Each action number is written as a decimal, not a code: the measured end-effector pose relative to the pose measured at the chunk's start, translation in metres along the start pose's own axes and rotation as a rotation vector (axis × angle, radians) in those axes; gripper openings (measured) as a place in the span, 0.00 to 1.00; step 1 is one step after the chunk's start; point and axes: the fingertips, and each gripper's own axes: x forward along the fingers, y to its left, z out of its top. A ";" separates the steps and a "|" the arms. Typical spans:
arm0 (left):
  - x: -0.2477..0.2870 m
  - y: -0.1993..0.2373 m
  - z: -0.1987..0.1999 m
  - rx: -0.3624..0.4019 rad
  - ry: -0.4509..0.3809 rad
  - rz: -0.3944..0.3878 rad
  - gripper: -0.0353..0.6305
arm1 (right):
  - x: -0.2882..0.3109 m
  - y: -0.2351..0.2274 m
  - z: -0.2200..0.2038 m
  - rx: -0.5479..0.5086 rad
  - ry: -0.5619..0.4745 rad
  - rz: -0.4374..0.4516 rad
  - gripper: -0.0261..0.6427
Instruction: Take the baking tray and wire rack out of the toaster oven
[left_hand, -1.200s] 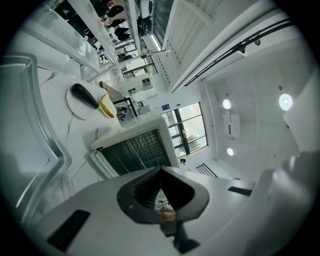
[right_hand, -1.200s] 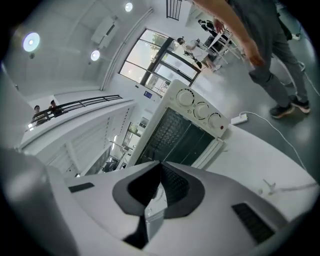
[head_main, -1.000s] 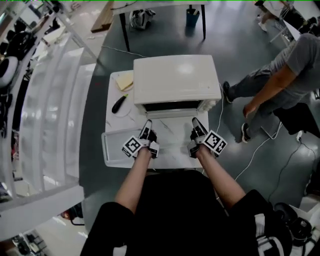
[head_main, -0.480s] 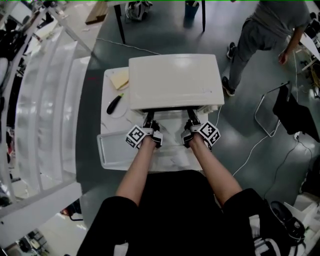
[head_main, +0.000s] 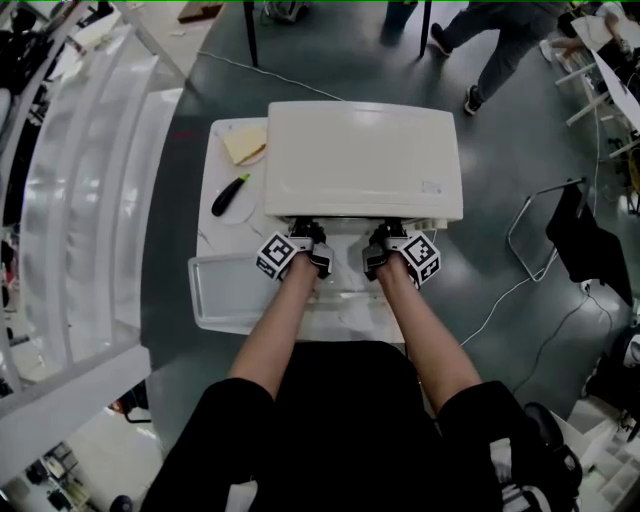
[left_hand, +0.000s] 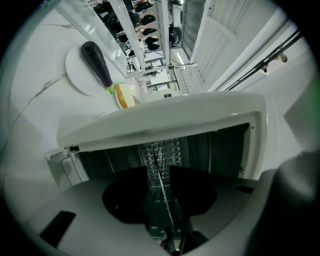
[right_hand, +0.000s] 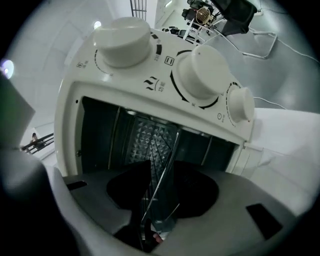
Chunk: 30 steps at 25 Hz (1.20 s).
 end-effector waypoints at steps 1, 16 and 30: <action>0.004 0.000 0.000 -0.003 0.003 0.000 0.26 | 0.002 0.001 0.002 0.003 -0.006 0.000 0.25; 0.016 0.000 0.005 -0.081 -0.033 -0.012 0.10 | 0.010 -0.007 0.009 0.058 0.018 0.026 0.12; -0.012 0.003 -0.004 -0.144 -0.047 -0.062 0.09 | -0.017 -0.009 -0.002 0.092 0.043 0.073 0.10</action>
